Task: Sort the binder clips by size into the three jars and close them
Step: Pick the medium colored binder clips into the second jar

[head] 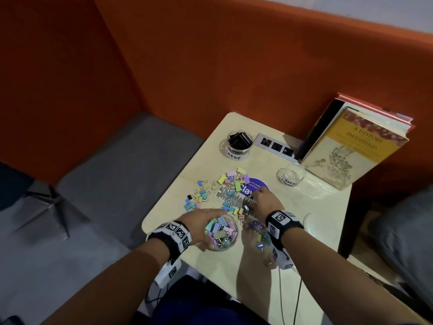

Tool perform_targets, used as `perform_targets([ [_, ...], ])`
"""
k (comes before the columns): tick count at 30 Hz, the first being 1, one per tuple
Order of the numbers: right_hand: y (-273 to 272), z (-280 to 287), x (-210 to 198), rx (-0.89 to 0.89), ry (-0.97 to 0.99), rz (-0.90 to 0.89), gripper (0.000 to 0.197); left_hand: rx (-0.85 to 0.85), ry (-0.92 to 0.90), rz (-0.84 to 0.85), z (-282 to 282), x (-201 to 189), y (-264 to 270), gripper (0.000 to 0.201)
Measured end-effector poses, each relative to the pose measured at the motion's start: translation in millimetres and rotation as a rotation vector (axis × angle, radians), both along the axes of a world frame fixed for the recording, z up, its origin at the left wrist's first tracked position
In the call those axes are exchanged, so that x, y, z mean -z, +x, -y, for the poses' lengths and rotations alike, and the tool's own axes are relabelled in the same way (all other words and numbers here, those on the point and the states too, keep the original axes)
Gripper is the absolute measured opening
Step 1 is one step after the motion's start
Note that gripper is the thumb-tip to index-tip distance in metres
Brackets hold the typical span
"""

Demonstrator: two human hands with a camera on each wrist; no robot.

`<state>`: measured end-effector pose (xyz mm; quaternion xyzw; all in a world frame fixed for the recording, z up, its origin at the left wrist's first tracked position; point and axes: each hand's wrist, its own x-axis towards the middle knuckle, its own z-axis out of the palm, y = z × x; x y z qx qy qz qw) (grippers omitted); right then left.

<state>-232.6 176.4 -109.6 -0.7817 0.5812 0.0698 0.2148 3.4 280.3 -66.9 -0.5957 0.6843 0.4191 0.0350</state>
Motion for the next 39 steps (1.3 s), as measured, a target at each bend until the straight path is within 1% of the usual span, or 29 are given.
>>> perform_targets([
  [4, -8.0, -2.2, -2.3, 0.013, -0.030, -0.031, 0.041, 0.022, -0.066, 0.050, -7.3, 1.8, -1.7, 0.107],
  [9, -17.3, -1.9, -6.3, 0.012, -0.077, -0.031, 0.033, 0.086, -0.094, 0.033, -8.3, 1.9, -4.5, 0.110],
  [12, -18.6, -2.1, -12.2, 0.043, -0.084, -0.043, 0.027, 0.054, -0.095, 0.028, -7.3, 3.4, -7.3, 0.102],
  [16, -18.9, -9.0, -24.3, 0.090, -0.065, -0.031, 0.023, -0.003, -0.061, 0.002, -6.5, 6.2, -9.7, 0.100],
  [18, -17.8, -16.1, -31.6, 0.130, -0.082, 0.054, 0.020, -0.032, -0.042, -0.020, -7.0, 7.5, -9.2, 0.101],
  [21, -11.2, -31.5, -47.6, 0.200, -0.125, 0.259, 0.012, -0.058, -0.039, -0.041, -8.1, 10.6, -7.1, 0.100],
  [22, -7.2, -37.5, -53.4, 0.186, -0.123, 0.316, 0.010, -0.066, -0.038, -0.053, -9.1, 11.1, -6.5, 0.100],
  [24, 0.9, -49.5, -62.6, 0.099, -0.081, 0.402, 0.007, -0.083, -0.033, -0.086, -10.5, 12.1, -5.6, 0.098],
  [26, 8.0, -61.0, -67.5, 0.037, 0.004, 0.487, 0.006, -0.101, -0.020, -0.104, -11.2, 12.1, -5.4, 0.095],
  [28, 12.3, -71.3, -66.3, -0.012, 0.093, 0.529, 0.006, -0.106, -0.020, -0.103, -11.1, 9.8, -6.1, 0.092],
  [30, 12.9, -76.1, -60.8, -0.053, 0.122, 0.487, 0.004, -0.107, -0.017, -0.111, -10.6, 8.1, -6.9, 0.092],
  [34, 12.1, -64.8, -49.1, -0.022, 0.081, 0.446, 0.004, -0.127, 0.002, -0.123, -11.6, 6.7, -7.3, 0.095],
  [37, 16.9, -44.6, -42.0, -0.012, 0.035, 0.375, 0.013, -0.131, -0.008, -0.118, -13.4, 6.0, -8.3, 0.096],
  [39, 23.0, -28.4, -37.2, -0.033, 0.002, 0.311, 0.023, -0.128, -0.010, -0.109, -13.9, 5.8, -9.2, 0.096],
])
